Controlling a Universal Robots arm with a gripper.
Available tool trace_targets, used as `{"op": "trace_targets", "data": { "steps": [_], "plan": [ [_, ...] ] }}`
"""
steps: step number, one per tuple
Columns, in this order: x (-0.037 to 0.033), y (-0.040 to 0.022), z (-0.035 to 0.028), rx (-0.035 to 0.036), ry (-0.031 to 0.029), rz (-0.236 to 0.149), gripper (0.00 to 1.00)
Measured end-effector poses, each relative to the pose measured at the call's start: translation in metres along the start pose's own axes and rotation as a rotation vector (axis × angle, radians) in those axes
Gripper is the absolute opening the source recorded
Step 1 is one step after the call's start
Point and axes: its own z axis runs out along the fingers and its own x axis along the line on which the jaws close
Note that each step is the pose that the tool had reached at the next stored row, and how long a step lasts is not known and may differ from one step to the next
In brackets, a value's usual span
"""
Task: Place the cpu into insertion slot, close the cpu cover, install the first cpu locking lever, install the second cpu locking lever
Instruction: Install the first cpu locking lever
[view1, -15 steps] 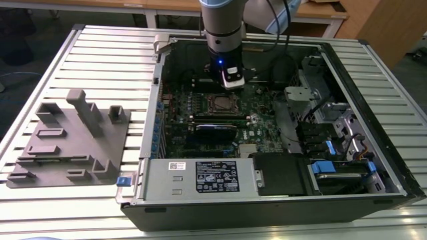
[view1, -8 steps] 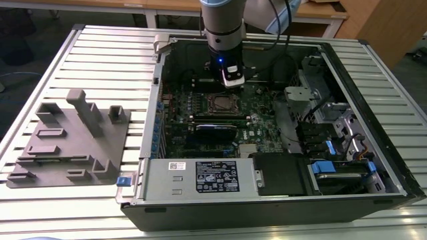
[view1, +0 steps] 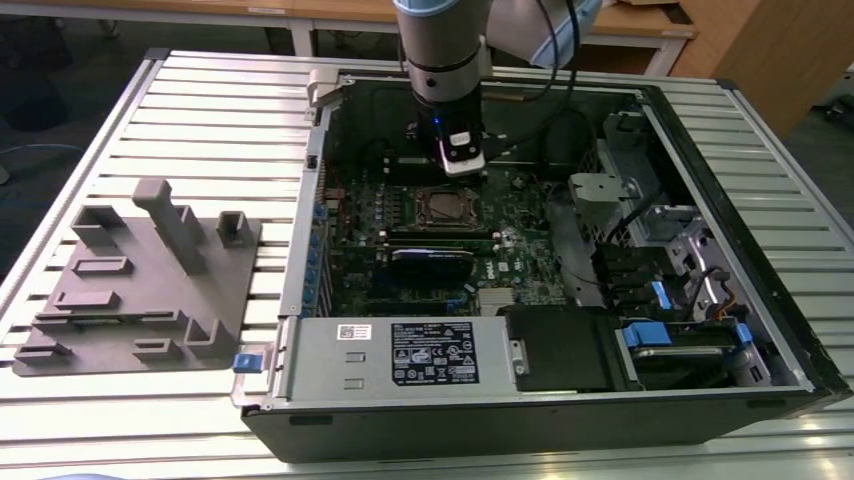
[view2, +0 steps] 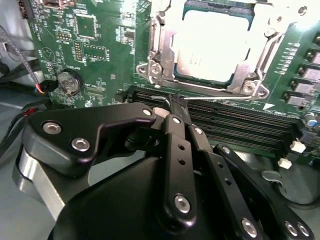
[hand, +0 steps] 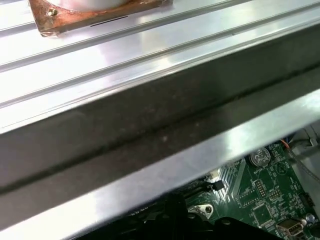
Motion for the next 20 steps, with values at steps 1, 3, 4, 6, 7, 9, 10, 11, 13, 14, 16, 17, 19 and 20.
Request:
{"op": "trace_targets", "data": {
  "steps": [1,3,4,6,7,9,10,11,13,14,16,17,19,20],
  "plan": [
    [0.0010,-0.0004,-0.0001,-0.0008,-0.0005,0.001,0.11],
    [0.0019,-0.0008,0.0002,-0.0029,-0.0013,0.002,0.11],
    [0.0022,-0.0009,0.0003,-0.0037,-0.0020,0.002,0.11],
    [0.0030,-0.0014,0.0002,-0.0047,-0.0035,0.002,0.11],
    [0.0037,-0.0016,0.0001,-0.0049,-0.0042,0.002,0.11],
    [0.0053,-0.0024,0.0000,-0.0054,-0.0053,0.002,0.11],
    [0.0061,-0.0027,0.0000,-0.0056,-0.0057,0.001,0.11],
    [0.0071,-0.0031,0.0000,-0.0059,-0.0062,0.001,0.11],
    [0.0075,-0.0034,0.0002,-0.0060,-0.0064,0.001,0.11],
    [0.0075,-0.0034,0.0002,-0.0059,-0.0063,0.001,0.11],
    [0.0075,-0.0034,0.0002,-0.0060,-0.0065,0.001,0.11],
    [0.0075,-0.0034,0.0002,-0.0060,-0.0065,0.001,0.11],
    [0.0075,-0.0037,0.0002,-0.0061,-0.0066,0.001,0.11],
    [0.0074,-0.0038,0.0002,-0.0060,-0.0066,0.001,0.11]
  ]
}}
